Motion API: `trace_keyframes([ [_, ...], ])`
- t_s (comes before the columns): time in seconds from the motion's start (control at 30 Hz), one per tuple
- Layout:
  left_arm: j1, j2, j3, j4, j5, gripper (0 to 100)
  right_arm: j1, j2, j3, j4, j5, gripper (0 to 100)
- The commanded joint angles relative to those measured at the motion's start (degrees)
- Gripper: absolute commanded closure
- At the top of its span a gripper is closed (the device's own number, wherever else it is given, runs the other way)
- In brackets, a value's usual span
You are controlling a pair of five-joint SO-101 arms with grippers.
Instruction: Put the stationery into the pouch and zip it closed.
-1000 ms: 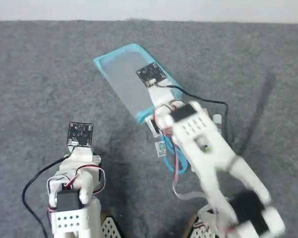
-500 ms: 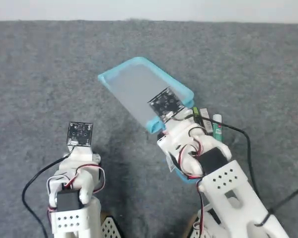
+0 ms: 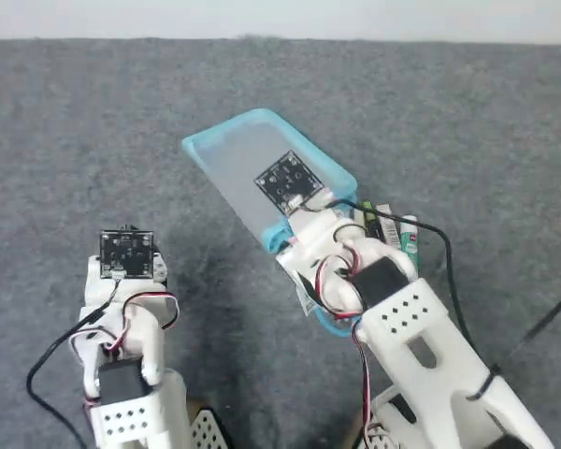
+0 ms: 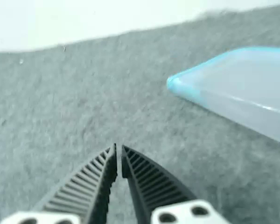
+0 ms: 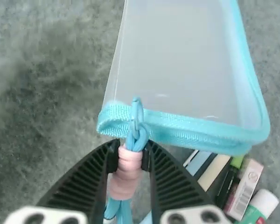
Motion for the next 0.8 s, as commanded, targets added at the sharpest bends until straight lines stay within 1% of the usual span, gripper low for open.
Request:
trace_keyframes([
  [0.0, 1.6, 6.9, -10.4, -0.1, -0.8, 99, -0.6, -0.1, -4.7, -1.3, -0.8, 99.2],
  [0.1, 1.6, 22.1, -18.2, -2.7, -0.8, 99, -0.7, -0.7, -4.7, -1.3, -0.8, 99.2],
  [0.17, 2.8, 35.3, -24.3, -2.5, -0.8, 99, -0.7, -2.3, -4.4, -2.3, -0.8, 99.2],
  [0.23, 4.8, 48.3, -31.4, -0.2, -1.1, 98, -0.6, -4.4, -2.7, -4.4, -0.4, 99.2],
  [0.3, 7.4, 58.5, -38.5, 2.9, -1.1, 94, -0.4, -6.8, -0.3, -6.4, -0.3, 99.2],
  [0.37, 9.6, 64.0, -42.1, 3.5, -1.1, 90, -0.3, -9.1, 1.8, -7.5, -0.2, 99.2],
  [0.43, 11.9, 64.8, -42.1, 1.9, -1.0, 86, -0.2, -10.9, 2.4, -7.8, 0.5, 99.2],
  [0.53, 13.7, 61.1, -38.9, -0.6, -1.0, 82, -0.2, -11.6, 2.4, -9.8, 2.5, 99.2],
  [0.7, 14.0, 48.5, -32.7, -1.0, -1.0, 79, -0.3, -9.5, 2.4, -11.3, 2.8, 99.2],
  [0.77, 14.1, 42.5, -30.4, 0.4, -1.3, 77, -0.3, -8.5, 2.4, -11.6, 2.9, 99.2],
])
